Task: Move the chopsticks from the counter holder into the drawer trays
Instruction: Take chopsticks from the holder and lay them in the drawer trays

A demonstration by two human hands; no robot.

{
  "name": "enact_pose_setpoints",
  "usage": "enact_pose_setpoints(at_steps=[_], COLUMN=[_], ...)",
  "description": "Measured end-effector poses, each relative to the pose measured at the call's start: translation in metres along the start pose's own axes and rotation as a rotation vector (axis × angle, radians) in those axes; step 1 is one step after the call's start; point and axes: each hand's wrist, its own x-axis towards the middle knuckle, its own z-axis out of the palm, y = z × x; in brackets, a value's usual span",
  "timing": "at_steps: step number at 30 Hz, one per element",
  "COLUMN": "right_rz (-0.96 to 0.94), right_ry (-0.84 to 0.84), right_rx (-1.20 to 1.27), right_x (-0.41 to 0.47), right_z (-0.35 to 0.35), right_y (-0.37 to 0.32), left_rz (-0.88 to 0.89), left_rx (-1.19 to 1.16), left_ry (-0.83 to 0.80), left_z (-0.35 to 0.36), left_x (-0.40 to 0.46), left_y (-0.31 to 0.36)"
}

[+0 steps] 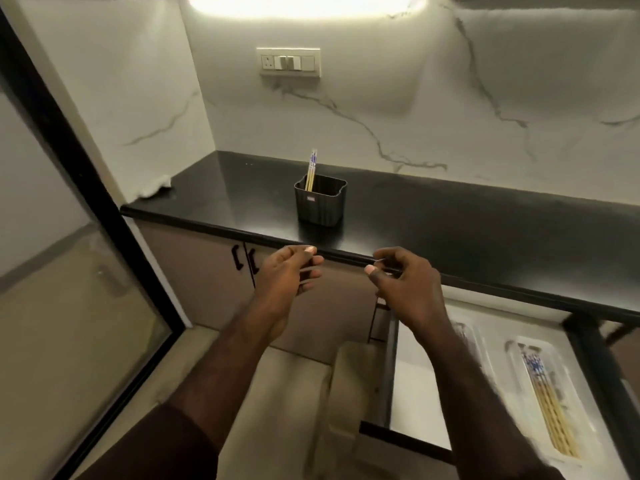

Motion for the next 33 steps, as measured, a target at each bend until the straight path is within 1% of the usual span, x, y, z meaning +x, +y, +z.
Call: enact_pose_setpoints(at_steps=[4,10,17,20,28,33], right_rz=[-0.056,-0.124,-0.157,-0.172,-0.108,-0.011], right_ry=[-0.032,-0.055,-0.09,-0.067,0.009,0.039], right_rx=[-0.024,-0.036,-0.035,-0.058,-0.122,-0.157], right_x=[0.02,0.066,0.139,0.172,0.27,0.342], right_z=[0.036,0.065,0.079,0.083,0.117,0.166], right_y=[-0.025,-0.042,-0.054,-0.055,-0.04,-0.029], left_rz=[0.032,0.067,0.114,0.112,0.096,0.098], left_rx=[-0.015,0.0,-0.013,-0.017,-0.021,0.057], left_ry=[0.028,0.058,0.066,0.047,-0.051,-0.089], left_z=[-0.031,-0.051,-0.041,-0.032,-0.012,-0.021], left_x=[0.027,0.076,0.155,0.19,0.312,0.408], left_y=[0.01,0.023,0.049,0.055,0.064,0.061])
